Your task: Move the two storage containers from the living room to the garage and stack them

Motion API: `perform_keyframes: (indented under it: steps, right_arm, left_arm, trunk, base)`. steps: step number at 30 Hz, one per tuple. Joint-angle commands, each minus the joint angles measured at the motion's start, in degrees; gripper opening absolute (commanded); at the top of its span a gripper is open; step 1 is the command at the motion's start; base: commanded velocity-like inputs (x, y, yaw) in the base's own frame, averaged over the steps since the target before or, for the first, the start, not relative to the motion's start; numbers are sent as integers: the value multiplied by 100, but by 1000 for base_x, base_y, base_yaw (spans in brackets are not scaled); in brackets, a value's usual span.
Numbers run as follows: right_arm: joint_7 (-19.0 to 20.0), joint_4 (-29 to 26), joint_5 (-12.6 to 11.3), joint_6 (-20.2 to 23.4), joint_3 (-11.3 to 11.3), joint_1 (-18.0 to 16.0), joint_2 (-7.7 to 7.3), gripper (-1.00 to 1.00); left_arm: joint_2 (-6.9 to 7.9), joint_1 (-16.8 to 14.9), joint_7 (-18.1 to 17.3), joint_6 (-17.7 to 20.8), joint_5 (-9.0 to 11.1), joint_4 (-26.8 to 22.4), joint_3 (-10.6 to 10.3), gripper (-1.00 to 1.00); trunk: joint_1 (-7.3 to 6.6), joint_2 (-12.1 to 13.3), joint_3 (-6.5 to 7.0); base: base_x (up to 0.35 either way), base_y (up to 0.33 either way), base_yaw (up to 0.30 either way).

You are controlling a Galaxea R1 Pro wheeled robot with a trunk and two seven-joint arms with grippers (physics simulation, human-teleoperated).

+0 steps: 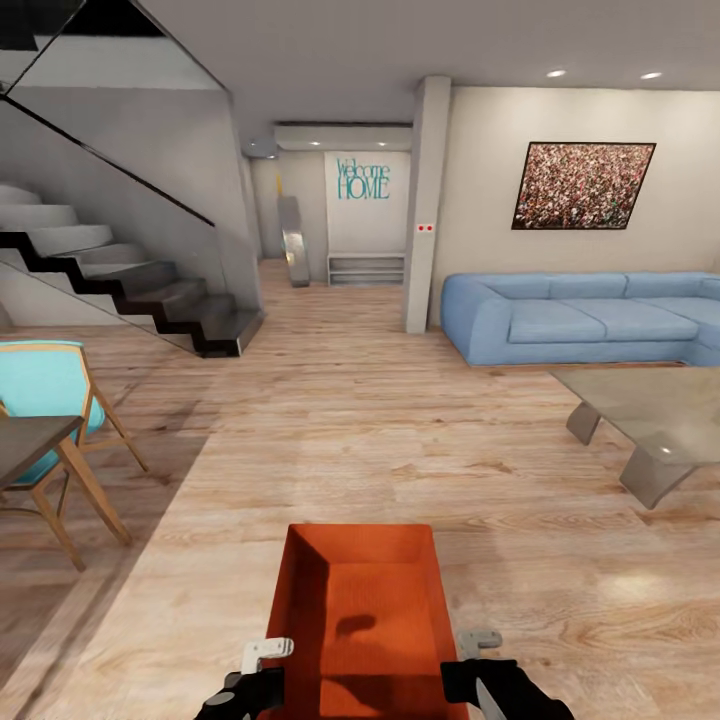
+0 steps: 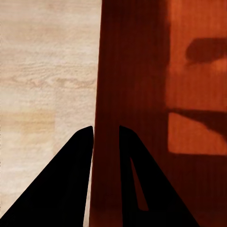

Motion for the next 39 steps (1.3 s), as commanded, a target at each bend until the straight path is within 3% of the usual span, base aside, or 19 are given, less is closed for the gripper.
perform_keyframes:
  steps: [1, 10, 29, 30, 39]
  right_arm:
    - [31, -3, 27, 35, -10, 0, -30, -100]
    - [31, -3, 235, 35, -225, 0, 24, -100]
    - [-53, -62, 244, 18, -190, 9, 96, -100]
    - [-54, -63, -354, 18, 430, 9, -138, -100]
    - [-56, -65, -355, 18, 433, 9, -138, -100]
  left_arm:
    - [21, -7, 38, -9, -43, -8, 58, -100]
    - [21, -7, 13, -9, -43, -8, 58, -100]
    - [96, 44, -71, 1, -30, -17, 58, -100]
    - [97, 44, -27, 1, -31, -17, 58, -100]
    - [100, 46, -224, 2, -27, -17, 58, -100]
  trunk:
    - [-1, -3, -5]
    - [-1, -3, -5]
    - [-1, -3, -5]
    - [-1, -3, -5]
    - [-1, -3, -5]
  base:
    - [0, 0, 0]
    - [0, 0, 0]
    - [0, 0, -38]
    - [0, 0, -131]
    - [0, 0, -40]
